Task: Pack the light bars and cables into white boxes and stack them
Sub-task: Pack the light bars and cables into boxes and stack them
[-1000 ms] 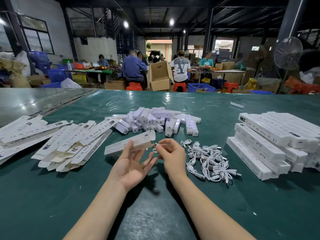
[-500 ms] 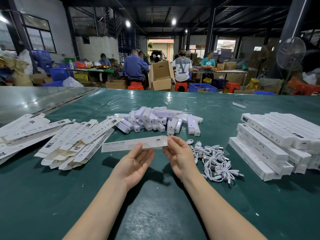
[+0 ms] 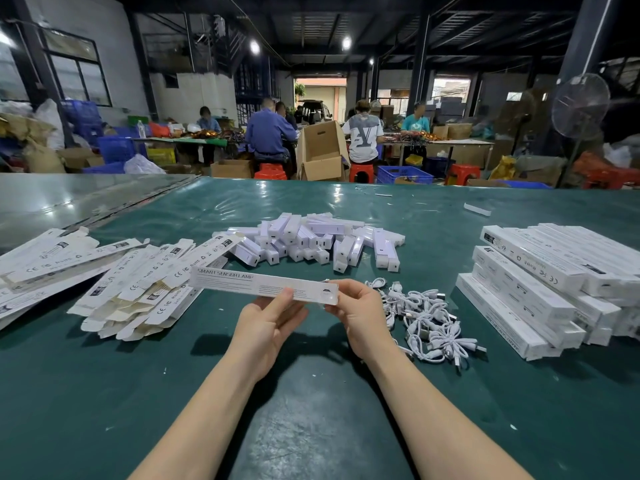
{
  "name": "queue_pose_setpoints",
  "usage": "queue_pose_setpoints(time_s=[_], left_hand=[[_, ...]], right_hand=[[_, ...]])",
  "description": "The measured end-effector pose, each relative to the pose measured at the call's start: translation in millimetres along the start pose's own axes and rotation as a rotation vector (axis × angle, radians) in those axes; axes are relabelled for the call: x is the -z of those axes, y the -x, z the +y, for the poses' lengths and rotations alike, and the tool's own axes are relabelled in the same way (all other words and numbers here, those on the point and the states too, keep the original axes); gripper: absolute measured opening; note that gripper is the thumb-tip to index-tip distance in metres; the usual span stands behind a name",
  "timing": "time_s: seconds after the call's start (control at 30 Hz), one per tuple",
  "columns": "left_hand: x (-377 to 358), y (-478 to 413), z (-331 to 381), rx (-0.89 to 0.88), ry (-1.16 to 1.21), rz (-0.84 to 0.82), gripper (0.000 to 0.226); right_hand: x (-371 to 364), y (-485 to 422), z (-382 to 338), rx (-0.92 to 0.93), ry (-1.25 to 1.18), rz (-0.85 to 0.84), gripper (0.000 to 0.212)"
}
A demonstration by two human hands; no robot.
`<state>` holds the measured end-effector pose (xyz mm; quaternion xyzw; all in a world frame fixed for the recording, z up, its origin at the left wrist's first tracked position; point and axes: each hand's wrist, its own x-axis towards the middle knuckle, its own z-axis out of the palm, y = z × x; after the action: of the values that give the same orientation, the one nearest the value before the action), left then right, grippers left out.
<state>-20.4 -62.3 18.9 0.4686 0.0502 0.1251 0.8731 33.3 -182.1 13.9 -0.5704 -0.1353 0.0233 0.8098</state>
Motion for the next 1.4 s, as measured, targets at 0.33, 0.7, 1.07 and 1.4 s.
queue_pose_setpoints(time_s=[0.33,0.7,1.07,1.4], left_hand=[[-2.2,0.0,-6.0,-0.034,0.008,0.023,0.015],[-5.0,-0.1,-6.1,-0.009,0.148,0.099,0.016],[-1.5,-4.7,-7.2,0.017,0.112,0.108,0.020],[-3.8,-0.2,-10.2,0.029,0.050,0.078,0.023]], right_hand=[[-2.6,1.5,-0.9,-0.015,-0.110,-0.067,0.027],[-8.4,5.1,0.8,0.026,0.073,-0.029,0.025],[-14.7,8.4,1.3,0.006,0.205,-0.069,0.029],[-12.5,10.0,5.1,0.118,0.147,0.036,0.038]])
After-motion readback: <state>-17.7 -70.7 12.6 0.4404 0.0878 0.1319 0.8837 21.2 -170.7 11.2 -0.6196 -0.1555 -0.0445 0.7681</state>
